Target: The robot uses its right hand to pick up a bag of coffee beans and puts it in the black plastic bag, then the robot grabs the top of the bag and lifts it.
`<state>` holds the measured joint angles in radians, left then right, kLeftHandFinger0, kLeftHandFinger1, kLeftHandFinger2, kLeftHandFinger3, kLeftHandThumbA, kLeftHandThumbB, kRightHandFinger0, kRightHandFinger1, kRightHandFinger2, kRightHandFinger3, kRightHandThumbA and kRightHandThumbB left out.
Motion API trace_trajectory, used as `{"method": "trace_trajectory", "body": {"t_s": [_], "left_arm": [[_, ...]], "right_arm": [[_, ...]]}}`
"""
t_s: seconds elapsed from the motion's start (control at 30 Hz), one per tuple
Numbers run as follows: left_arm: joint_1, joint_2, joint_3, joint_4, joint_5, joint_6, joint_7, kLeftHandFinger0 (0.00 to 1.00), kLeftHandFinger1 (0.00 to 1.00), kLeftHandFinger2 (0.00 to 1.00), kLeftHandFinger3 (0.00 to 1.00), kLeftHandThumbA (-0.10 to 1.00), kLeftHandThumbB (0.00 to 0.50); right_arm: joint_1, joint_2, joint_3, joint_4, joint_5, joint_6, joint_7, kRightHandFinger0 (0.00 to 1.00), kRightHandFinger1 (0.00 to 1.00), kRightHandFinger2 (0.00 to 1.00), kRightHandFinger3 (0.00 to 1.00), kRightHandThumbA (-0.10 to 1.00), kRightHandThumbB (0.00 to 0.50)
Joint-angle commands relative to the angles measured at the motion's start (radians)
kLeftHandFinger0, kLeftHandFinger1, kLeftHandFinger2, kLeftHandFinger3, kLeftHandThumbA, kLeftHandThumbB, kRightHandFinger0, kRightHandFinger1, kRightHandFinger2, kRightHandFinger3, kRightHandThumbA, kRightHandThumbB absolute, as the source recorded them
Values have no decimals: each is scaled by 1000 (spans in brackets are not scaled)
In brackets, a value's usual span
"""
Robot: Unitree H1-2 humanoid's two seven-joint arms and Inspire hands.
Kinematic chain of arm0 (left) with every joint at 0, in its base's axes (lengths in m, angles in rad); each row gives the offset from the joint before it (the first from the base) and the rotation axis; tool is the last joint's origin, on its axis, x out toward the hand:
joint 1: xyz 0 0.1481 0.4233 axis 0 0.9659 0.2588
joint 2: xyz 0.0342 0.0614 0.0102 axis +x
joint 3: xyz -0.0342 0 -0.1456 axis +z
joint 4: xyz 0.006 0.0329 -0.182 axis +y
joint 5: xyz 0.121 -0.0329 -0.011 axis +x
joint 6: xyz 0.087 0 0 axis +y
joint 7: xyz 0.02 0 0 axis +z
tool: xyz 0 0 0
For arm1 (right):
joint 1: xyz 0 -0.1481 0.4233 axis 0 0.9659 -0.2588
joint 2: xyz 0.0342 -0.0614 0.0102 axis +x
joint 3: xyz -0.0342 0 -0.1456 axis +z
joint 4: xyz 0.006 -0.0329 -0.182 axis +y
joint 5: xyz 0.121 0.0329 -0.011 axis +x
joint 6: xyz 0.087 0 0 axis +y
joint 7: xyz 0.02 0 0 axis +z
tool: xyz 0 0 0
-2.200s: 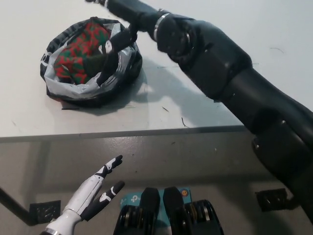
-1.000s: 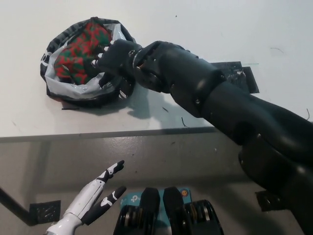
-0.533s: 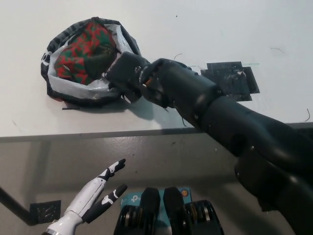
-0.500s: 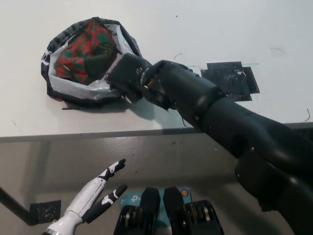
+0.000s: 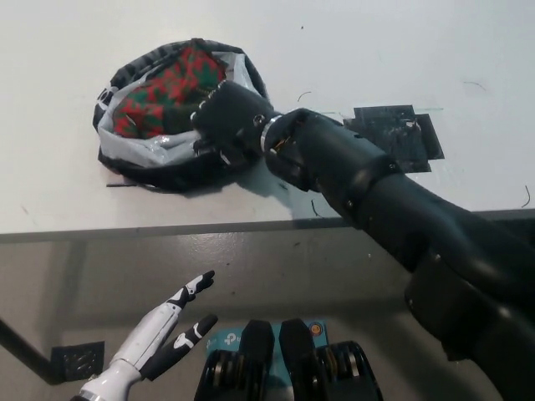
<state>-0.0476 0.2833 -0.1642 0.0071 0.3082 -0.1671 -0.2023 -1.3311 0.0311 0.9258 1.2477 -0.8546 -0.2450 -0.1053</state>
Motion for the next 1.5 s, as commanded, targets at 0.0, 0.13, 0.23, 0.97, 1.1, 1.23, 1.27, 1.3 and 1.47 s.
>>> {"method": "trace_trajectory", "body": {"t_s": [0.0,0.13,0.23,0.97,1.1,1.23,1.27,1.3,1.47], "left_arm": [[-2,14,4,-21,-8,-9,0,1000,1000,1000,1000,990,183],[-7,12,6,-23,-17,-1,-5,1000,1000,1000,1000,972,183],[-20,14,5,-15,-16,-6,-6,1000,1000,1000,1000,982,185],[-15,15,-3,-12,-6,-20,-6,1000,1000,1000,1000,993,174],[6,16,-7,-15,10,-22,0,1000,1000,1000,1000,1000,172],[16,16,-11,-23,24,-16,1,1000,1000,1000,1000,1000,174],[10,15,-11,-20,22,-15,1,1000,1000,1000,1000,1000,173],[2,15,-10,-17,19,-12,-3,1000,1000,1000,1000,1000,180],[6,10,-9,-11,5,-11,-5,1000,1000,1000,1000,1000,193]], "right_arm": [[-136,-24,-125,13,78,-69,-117,0,111,629,174,-100,259],[-204,-29,-193,27,91,-83,-123,3,218,683,289,-100,211],[-240,-34,-237,33,115,-107,-117,0,196,596,259,-100,235],[-343,-31,-399,33,180,-36,83,0,199,561,145,-100,166],[-344,-38,-419,45,199,-46,78,0,284,679,284,-100,198],[-359,-48,-421,51,188,-27,85,0,260,674,534,-100,190],[-374,-56,-424,56,186,-32,75,0,228,653,606,-100,194],[-392,-64,-429,61,188,-33,70,0,233,664,646,-100,193],[-446,-81,-463,71,213,-46,59,0,346,754,814,-100,146]]}}
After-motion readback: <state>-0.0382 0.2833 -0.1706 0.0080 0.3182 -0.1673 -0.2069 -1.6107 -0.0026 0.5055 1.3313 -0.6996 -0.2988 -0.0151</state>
